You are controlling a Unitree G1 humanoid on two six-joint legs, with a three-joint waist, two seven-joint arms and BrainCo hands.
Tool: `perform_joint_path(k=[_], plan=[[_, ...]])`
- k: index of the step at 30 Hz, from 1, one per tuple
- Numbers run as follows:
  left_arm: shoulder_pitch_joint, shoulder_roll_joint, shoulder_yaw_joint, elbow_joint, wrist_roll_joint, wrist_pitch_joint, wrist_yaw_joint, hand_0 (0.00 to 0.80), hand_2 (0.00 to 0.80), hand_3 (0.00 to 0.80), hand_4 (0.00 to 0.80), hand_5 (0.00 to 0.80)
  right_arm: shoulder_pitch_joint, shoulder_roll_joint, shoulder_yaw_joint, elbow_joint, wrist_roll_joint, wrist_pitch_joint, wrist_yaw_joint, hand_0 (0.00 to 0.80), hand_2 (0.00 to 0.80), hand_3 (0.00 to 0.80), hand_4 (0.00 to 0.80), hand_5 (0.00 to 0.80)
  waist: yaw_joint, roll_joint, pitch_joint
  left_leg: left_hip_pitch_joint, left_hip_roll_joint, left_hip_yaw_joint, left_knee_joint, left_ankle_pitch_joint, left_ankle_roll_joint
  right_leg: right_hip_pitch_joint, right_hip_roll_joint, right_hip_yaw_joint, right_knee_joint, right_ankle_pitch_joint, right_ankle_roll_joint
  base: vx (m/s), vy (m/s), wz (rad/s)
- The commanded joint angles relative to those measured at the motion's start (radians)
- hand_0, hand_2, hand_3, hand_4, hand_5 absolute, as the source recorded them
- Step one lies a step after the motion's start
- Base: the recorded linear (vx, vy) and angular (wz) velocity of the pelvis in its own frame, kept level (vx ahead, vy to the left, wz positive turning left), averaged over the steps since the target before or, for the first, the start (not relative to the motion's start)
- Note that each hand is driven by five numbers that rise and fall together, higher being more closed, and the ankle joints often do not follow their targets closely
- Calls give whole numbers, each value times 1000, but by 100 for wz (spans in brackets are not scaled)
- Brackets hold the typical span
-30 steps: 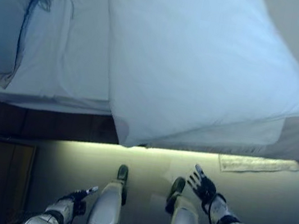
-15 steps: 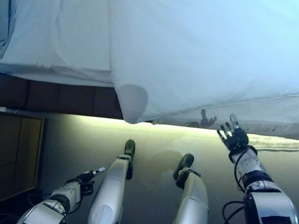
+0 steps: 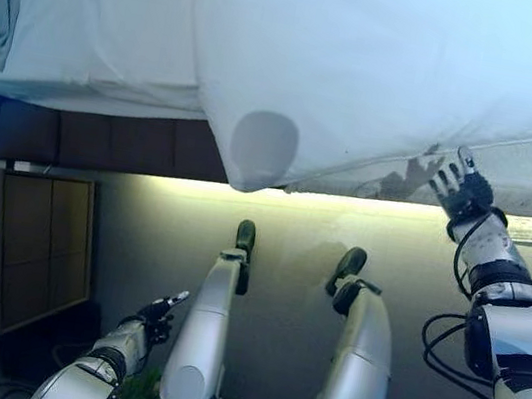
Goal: Make the bed neatly
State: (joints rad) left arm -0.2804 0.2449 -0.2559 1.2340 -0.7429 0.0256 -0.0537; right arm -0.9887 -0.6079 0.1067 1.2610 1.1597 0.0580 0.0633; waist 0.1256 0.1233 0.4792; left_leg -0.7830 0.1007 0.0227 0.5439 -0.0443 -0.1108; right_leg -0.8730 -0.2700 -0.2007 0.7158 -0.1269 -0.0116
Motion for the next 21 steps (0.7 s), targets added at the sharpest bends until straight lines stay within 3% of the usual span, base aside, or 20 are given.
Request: perform_joint_path(k=[1, 11, 21], plan=[[107, -2, -31, -3, -48, -18, -22, 0, 0, 0, 0, 0, -24, -55, -14, -53, 4, -27, -14, 0, 0, 0, 0, 0, 4, 28, -28, -44, -8, -8, 23, -19, 58, 5, 1, 56, -14, -7, 46, 26, 32, 2], [174, 10, -19, -68, -58, -25, -30, 0, 0, 0, 0, 0, -150, -107, 22, -100, -25, -43, -37, 0, 0, 0, 0, 0, 33, 51, -5, -94, -13, -23, 38, -5, 57, -49, -11, 62, 46, -25, 40, 18, 9, 5], [223, 26, -27, -145, -36, -15, -29, 0, 0, 0, 0, 0, -206, -130, 54, -157, -39, -26, 21, 0, 0, 0, 0, 0, 50, 45, -1, -49, -5, -27, 26, 2, 54, -4, -20, 42, 42, -26, 39, 0, 1, 1]])
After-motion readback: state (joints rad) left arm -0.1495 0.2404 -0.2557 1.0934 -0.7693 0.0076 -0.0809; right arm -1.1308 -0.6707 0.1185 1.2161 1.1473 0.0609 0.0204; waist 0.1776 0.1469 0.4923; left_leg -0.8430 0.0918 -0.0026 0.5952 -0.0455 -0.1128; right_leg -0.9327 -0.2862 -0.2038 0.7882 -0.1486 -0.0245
